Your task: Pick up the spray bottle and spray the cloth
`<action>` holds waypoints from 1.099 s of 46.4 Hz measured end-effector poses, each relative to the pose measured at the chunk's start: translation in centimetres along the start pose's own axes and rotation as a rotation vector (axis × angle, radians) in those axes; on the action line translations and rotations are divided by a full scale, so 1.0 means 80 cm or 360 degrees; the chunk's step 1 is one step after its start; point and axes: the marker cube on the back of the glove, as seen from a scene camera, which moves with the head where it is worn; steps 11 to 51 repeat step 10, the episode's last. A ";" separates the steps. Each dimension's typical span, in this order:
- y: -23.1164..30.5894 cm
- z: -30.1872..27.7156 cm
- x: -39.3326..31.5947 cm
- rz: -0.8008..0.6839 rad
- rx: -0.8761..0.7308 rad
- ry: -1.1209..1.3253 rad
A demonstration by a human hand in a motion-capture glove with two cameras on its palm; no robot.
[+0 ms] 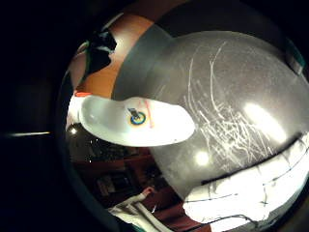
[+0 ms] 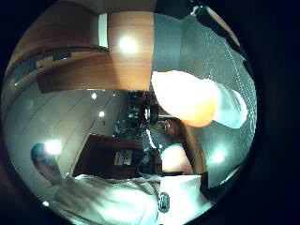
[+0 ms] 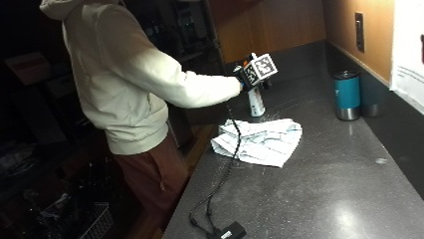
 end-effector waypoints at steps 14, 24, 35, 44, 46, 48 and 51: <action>0.040 -0.029 -0.012 0.0034 0.0084 0.0072; 0.040 -0.029 -0.012 0.0034 0.0084 0.0072; 0.040 -0.029 -0.012 0.0034 0.0084 0.0072; 0.040 -0.029 -0.012 0.0034 0.0084 0.0072; 0.040 -0.029 -0.012 0.0034 0.0084 0.0072; 0.040 -0.029 -0.012 0.0034 0.0084 0.0072; 0.040 -0.029 -0.012 0.0034 0.0084 0.0072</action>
